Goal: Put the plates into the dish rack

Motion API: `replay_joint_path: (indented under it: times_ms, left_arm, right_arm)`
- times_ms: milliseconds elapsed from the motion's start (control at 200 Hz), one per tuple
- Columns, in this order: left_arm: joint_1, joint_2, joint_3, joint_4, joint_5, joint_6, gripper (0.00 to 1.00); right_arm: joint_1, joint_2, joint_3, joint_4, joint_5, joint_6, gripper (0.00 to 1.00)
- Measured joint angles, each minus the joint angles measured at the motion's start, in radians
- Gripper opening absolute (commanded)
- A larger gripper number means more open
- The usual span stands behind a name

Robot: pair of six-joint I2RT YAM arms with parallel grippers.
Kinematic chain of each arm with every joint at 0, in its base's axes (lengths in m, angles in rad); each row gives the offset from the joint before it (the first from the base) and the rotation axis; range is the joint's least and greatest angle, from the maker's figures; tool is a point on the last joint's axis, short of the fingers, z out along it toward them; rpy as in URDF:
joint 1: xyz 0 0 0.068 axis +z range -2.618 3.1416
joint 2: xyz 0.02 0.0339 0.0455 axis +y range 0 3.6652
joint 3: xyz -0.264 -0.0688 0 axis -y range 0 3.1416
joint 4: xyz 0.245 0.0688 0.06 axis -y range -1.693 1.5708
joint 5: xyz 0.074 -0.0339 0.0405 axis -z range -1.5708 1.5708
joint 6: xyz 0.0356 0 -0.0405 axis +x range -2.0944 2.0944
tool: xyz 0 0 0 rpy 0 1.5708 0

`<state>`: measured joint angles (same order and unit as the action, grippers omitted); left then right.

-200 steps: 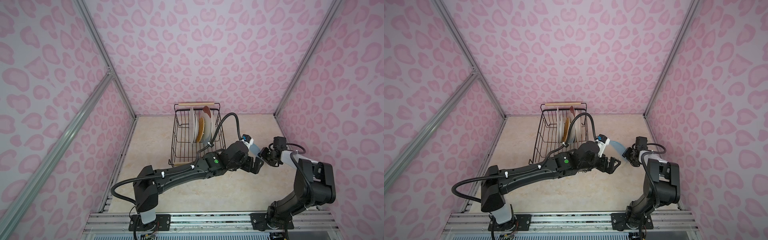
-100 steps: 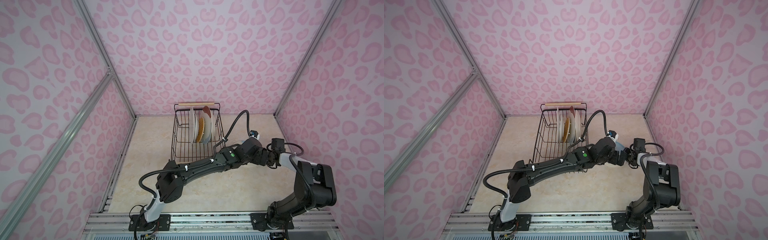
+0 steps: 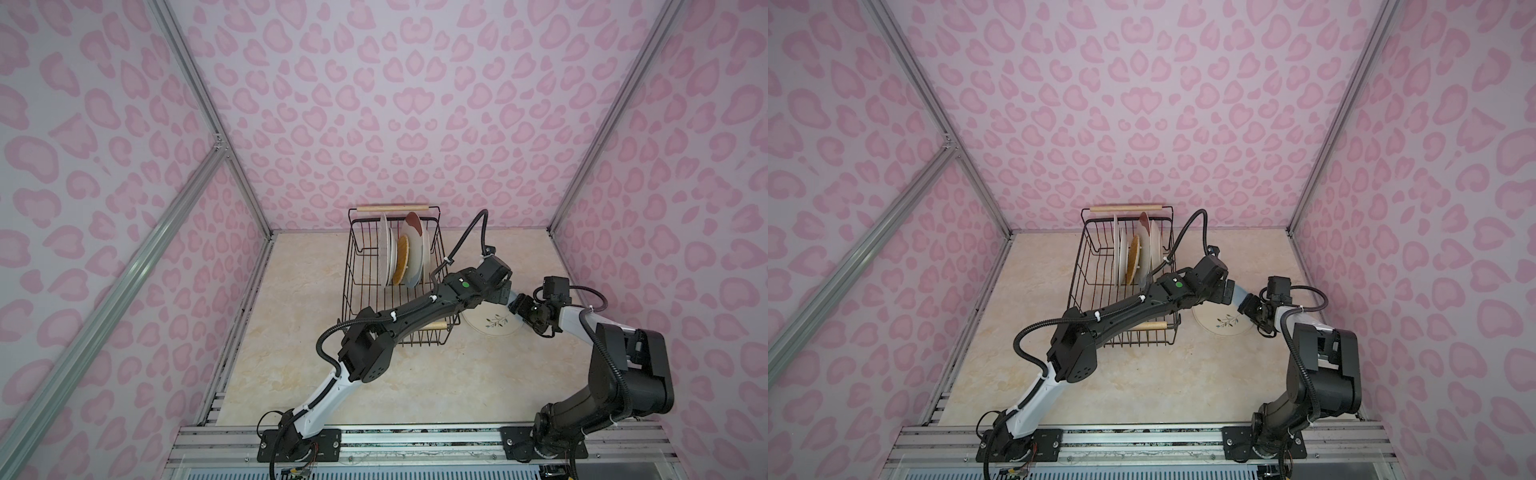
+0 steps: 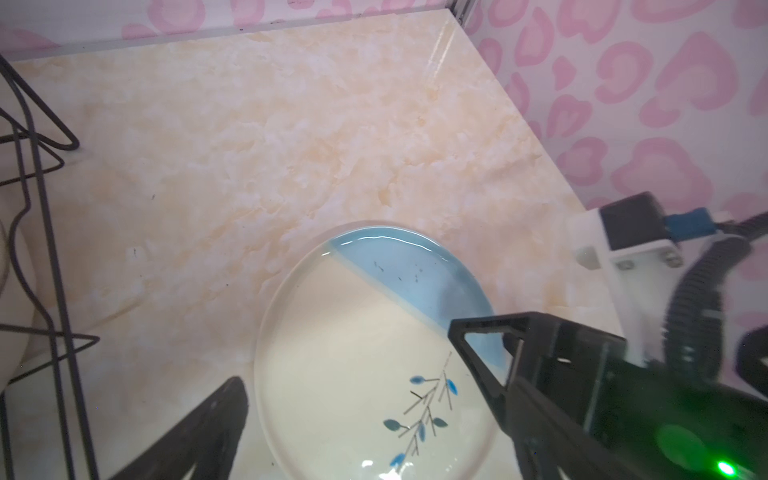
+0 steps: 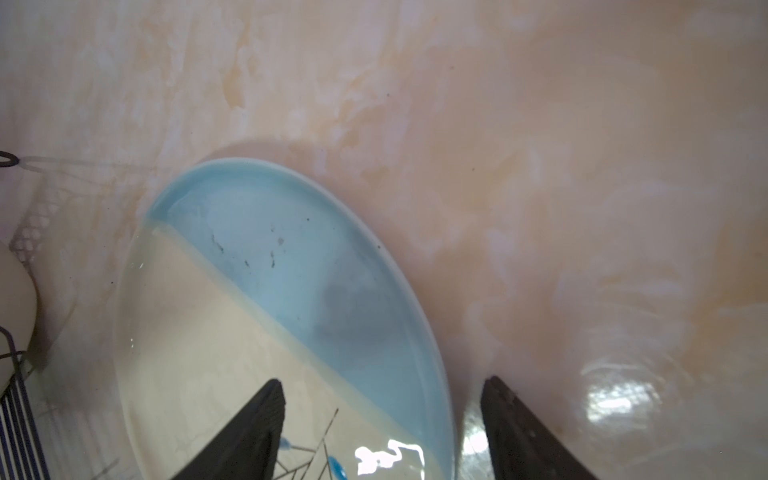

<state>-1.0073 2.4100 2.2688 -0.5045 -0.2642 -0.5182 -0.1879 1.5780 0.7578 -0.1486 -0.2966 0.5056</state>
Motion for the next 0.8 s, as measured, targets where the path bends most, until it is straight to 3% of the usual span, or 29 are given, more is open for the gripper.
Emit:
replay_joint_path:
  times_ms: [420, 800]
  left_arm:
    - [0.069, 0.067, 0.063, -0.031, -0.031, 0.049, 0.99]
    - [0.125, 0.063, -0.043, -0.033, -0.023, 0.068, 0.98]
  right_arm:
    - [0.000, 0.022, 0.003, 0.050, -0.011, 0.000, 0.78]
    - [-0.029, 0.013, -0.031, 0.109, -0.061, 0.030, 0.79]
